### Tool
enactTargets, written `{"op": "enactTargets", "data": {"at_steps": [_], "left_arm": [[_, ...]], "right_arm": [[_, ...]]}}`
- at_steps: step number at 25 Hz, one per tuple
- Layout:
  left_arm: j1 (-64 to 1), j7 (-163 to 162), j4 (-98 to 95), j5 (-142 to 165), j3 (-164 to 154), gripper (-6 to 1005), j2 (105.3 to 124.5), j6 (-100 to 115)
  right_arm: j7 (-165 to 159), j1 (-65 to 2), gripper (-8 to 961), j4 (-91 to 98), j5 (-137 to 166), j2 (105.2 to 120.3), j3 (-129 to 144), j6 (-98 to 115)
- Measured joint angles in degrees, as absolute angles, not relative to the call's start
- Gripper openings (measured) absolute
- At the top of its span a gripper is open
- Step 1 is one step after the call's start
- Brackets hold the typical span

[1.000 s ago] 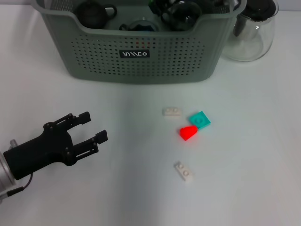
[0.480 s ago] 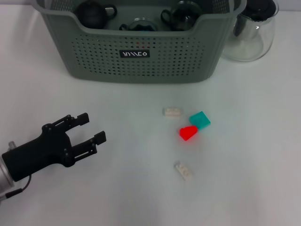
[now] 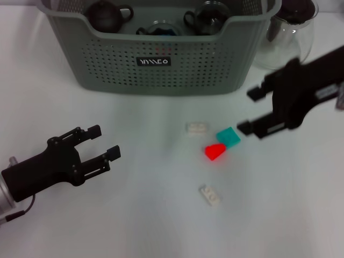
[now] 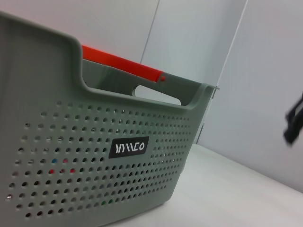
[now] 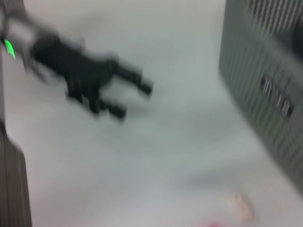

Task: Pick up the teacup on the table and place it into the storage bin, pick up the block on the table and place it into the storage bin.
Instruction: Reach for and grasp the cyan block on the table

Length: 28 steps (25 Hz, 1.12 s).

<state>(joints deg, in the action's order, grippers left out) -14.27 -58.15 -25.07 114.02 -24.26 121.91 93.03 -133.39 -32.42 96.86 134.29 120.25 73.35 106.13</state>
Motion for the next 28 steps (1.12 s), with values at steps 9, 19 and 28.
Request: {"op": "enactTargets", "data": {"at_steps": [9,19,28], "left_arm": [[-13.95,-58.15,-24.96,113.83,-24.26,761,121.90,92.86],[-13.87,-57.90,-24.96,113.89,-24.26,762,121.94,92.52],[-13.69,-57.83,-24.96,114.07,-24.26,762,122.16,91.74]], "right_arm": [[-146.70,-38.58,725,81.99,145.12,120.30,86.65,96.91],[-158.92,-46.63,673,62.80,147.24,120.32,87.64,87.55],[-162.65,-45.06,641,61.15,147.33,120.57,93.08,76.31]]}}
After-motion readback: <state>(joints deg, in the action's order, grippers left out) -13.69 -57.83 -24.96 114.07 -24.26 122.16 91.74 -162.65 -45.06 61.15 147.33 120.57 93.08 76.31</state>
